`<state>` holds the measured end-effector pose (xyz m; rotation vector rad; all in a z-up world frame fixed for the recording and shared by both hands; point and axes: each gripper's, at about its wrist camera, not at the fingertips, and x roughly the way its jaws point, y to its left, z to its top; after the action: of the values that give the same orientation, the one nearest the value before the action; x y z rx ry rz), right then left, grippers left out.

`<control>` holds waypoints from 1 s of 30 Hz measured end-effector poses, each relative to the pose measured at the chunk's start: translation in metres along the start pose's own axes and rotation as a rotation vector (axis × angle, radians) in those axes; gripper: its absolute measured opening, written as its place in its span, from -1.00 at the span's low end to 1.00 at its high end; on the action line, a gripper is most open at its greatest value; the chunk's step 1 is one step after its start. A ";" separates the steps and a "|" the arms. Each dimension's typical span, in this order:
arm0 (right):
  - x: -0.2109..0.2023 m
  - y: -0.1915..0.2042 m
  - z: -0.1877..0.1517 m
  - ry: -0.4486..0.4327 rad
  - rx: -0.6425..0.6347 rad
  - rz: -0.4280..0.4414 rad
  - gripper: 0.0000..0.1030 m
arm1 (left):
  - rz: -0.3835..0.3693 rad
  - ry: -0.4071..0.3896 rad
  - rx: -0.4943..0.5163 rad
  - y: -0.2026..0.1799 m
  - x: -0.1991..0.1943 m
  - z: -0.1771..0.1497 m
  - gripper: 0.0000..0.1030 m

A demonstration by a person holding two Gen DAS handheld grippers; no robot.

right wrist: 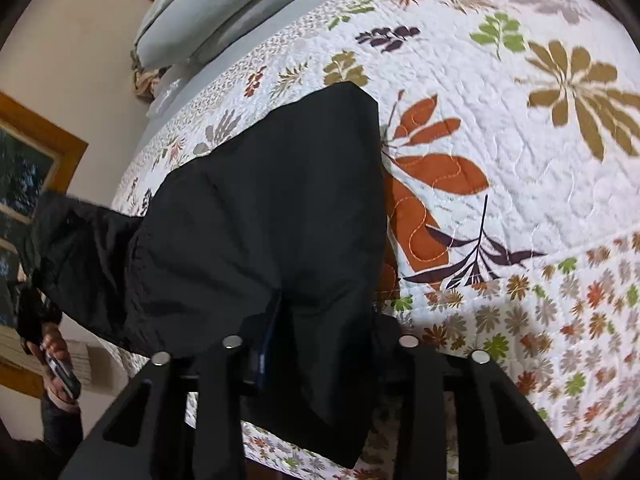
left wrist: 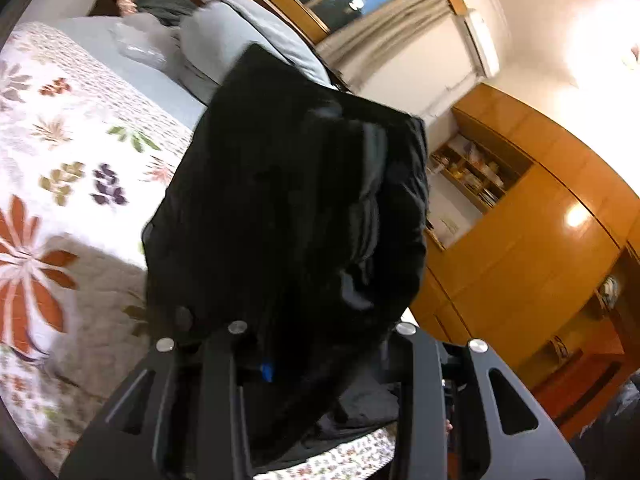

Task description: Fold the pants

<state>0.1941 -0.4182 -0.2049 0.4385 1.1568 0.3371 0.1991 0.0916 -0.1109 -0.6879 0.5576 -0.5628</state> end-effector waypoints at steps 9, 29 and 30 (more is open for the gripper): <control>-0.030 0.034 0.007 -0.083 -0.190 -0.395 0.05 | -0.065 0.074 0.030 -0.010 0.035 -0.025 -0.38; 0.038 0.141 0.090 0.235 -0.018 0.321 0.41 | -0.101 0.290 0.169 -0.007 0.121 -0.092 -0.31; 0.043 0.138 0.088 0.249 0.000 0.327 0.42 | -0.094 0.297 0.180 -0.007 0.123 -0.094 -0.30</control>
<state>0.2875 -0.2923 -0.1412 0.5997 1.3272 0.6909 0.2256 -0.0316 -0.2013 -0.4635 0.7435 -0.8008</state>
